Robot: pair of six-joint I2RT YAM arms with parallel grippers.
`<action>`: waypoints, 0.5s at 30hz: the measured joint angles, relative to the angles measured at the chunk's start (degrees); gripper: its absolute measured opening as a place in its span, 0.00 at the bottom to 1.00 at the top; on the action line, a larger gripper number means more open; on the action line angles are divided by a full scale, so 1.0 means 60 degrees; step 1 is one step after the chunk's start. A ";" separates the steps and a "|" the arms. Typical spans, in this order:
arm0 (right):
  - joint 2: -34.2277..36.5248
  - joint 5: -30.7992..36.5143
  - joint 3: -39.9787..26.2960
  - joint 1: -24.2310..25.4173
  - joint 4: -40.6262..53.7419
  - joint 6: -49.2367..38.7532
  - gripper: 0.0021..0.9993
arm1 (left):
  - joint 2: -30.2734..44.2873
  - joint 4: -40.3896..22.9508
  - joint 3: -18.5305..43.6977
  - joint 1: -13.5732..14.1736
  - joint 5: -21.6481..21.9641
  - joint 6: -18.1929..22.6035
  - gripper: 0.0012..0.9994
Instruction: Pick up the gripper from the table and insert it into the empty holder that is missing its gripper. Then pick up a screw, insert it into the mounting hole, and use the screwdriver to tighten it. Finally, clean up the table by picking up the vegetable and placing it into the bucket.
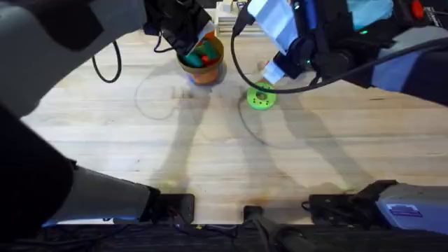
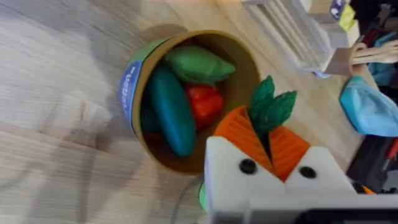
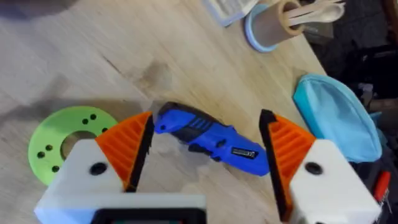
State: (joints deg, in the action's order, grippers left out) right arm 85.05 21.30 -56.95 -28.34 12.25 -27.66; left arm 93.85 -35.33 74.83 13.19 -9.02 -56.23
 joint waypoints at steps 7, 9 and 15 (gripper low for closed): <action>-0.0640 0.0004 0.0000 0.0000 -0.0029 0.0139 0.99 | 0.0310 0.0003 0.0000 -0.0022 -0.0007 -0.0003 0.46; -0.0636 0.0004 0.0000 0.0000 -0.0015 0.0149 0.99 | 0.0327 0.0013 0.0000 -0.0075 -0.0007 0.0000 0.77; -0.0658 0.0004 0.0000 0.0000 -0.0005 0.0152 0.99 | 0.0222 0.0059 0.0016 -0.0296 -0.0367 0.0149 0.99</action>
State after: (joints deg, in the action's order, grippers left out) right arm 81.10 21.32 -56.95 -28.34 12.22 -26.74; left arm 95.18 -34.97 74.92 11.41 -11.22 -55.33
